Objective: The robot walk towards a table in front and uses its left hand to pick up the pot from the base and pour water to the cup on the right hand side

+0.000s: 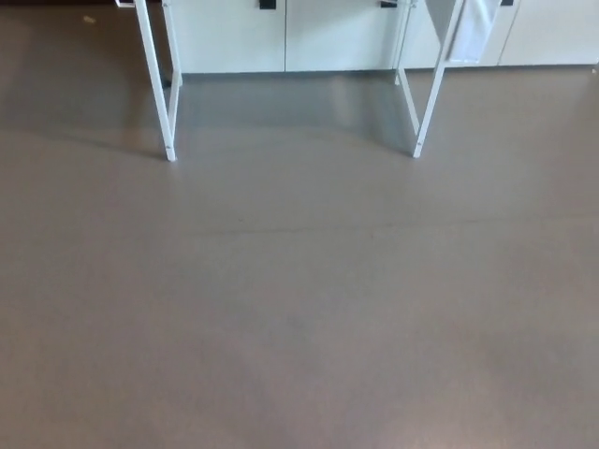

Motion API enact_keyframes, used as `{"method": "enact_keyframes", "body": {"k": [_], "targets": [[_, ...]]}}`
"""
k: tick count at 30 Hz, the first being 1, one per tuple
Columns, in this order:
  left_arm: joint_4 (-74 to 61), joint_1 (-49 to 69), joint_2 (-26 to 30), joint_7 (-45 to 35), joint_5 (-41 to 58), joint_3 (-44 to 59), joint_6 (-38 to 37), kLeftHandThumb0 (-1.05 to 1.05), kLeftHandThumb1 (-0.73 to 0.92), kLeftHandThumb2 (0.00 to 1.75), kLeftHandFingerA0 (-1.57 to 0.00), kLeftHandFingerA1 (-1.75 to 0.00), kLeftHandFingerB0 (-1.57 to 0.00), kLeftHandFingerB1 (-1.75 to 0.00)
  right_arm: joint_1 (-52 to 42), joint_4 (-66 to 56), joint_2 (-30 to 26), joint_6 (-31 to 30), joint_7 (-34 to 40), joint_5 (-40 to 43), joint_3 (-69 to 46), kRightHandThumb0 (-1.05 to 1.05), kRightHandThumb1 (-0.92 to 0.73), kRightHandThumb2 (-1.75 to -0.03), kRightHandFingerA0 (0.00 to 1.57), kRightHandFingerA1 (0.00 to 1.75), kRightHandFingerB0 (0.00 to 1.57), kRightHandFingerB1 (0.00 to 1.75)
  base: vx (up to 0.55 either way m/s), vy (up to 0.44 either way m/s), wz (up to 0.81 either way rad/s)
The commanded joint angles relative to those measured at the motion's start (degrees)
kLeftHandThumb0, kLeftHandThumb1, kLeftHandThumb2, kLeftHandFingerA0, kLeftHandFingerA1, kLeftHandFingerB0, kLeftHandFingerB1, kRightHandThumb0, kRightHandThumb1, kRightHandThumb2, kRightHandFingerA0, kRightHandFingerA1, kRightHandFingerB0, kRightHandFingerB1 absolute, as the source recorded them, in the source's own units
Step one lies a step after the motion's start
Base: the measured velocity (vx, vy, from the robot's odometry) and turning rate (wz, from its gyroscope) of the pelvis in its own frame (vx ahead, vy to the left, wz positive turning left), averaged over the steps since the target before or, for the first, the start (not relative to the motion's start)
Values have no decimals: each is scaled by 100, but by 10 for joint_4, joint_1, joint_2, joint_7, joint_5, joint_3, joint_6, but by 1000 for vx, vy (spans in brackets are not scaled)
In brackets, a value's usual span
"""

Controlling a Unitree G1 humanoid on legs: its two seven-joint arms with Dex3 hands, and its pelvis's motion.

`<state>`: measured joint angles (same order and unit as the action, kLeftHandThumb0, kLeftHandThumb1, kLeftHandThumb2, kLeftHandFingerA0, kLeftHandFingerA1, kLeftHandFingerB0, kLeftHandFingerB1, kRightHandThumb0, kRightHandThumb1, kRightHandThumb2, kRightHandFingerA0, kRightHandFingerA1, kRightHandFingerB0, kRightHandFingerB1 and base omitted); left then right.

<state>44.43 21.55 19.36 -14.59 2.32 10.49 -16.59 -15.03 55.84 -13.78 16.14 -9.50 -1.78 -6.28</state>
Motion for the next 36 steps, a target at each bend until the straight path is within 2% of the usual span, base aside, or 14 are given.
{"method": "enact_keyframes", "body": {"k": [1, 10, 11, 16, 19, 20, 22, 23, 26, 31, 32, 34, 35, 36], "targets": [[-10, -25, 2, 4, -3, -3, -5, -31, 62, 59, -50, -36, -36, -33, 29, -9, -9, -6, -6, 14, -10, -45, -50, -84, 56, 66, 35, 53, 125, 7, 6], [-39, -34, 2, -2, 3, -2, 11, -29, 65, 60, -50, -36, -35, -32, 18, -68, -9, -20, -4, 11, -12, -43, -51, -83, 59, 65, 35, 52, 216, -173, 11], [-35, -41, 2, -9, 8, 0, 16, -28, 65, 60, -50, -36, -35, -32, 24, -63, -9, -22, -7, 14, -15, -38, -63, -58, 65, 57, 43, 40, 343, -364, 39], [-33, -49, 1, -12, 10, 1, 20, -30, 64, 60, -53, -37, -37, -33, 29, -68, -9, -31, -9, 16, -17, -38, -63, -57, 66, 57, 43, 40, 274, -142, 5], [-36, -56, -1, -8, 13, 4, 27, -39, 54, 71, -48, -45, -35, -41, 29, -85, -7, -45, -7, 17, -16, -35, -64, -58, 66, 54, 43, 40, 244, 19, -11], [-37, -55, -1, -8, 13, 4, 27, -31, 63, 60, -54, -37, -38, -33, 29, -85, -7, -44, -9, 18, -16, -42, -50, -83, 58, 64, 35, 52, 236, 84, -24], [-38, -55, -1, -8, 13, 4, 27, -31, 63, 60, -54, -37, -38, -33, 28, -87, -7, -45, -10, 18, -15, -42, -50, -83, 58, 64, 35, 52, 256, 127, -16], [-39, -55, 1, -9, 10, 2, 25, -32, 64, 60, -53, -37, -37, -33, 29, -83, -6, -37, -5, 17, -16, -34, -63, -59, 71, 59, 44, 43, 178, 158, -13], [-42, -54, 3, -10, 9, 2, 27, -40, 54, 72, -48, -46, -34, -41, 34, -73, -3, -25, 1, 15, -16, -34, -64, -59, 72, 59, 44, 43, 380, 217, -16], [-36, -55, 4, -12, 11, 1, 22, -39, 55, 72, -49, -46, -33, -41, 35, -76, -4, -30, 7, 10, -12, -34, -63, -58, 73, 60, 45, 43, 307, 181, -9], [-39, -53, 7, -11, 8, 0, 25, -32, 65, 60, -57, -38, -39, -33, 36, -70, -3, -26, 10, 9, -11, -34, -63, -58, 73, 61, 45, 44, 217, 122, 6], [-46, -45, 10, -13, 6, -1, 25, -32, 65, 59, -56, -37, -39, -33, 34, -64, -2, -22, 14, 3, -7, -34, -63, -59, 74, 59, 44, 43, 258, 87, 8], [-48, -43, 13, -12, 3, -3, 25, -33, 65, 59, -57, -37, -40, -33, 32, -62, -3, -20, 16, -1, -3, -40, -50, -81, 66, 66, 38, 53, 257, 61, 4], [-47, -44, 14, -11, 2, -3, 25, -33, 65, 59, -57, -37, -40, -33, 32, -62, -3, -19, 16, -3, -1, -40, -50, -81, 66, 66, 38, 53, 276, 12, 6]]}}
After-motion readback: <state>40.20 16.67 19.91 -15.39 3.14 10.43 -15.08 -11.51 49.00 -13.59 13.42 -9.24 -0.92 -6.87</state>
